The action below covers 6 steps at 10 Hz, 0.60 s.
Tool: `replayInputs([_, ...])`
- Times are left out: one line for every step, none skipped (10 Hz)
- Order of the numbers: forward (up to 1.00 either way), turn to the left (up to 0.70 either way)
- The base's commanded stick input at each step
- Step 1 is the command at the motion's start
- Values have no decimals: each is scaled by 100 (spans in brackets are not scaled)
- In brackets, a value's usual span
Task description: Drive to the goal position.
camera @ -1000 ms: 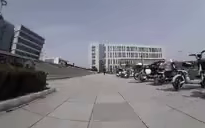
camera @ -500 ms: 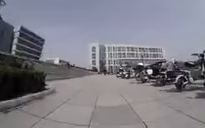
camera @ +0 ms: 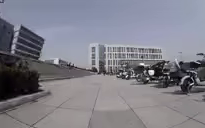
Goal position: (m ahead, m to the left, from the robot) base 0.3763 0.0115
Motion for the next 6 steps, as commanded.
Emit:
replayInputs([70,0])
replayInputs([70,0])
replayInputs([70,0])
replayInputs([70,0])
replayInputs([70,0])
replayInputs([70,0])
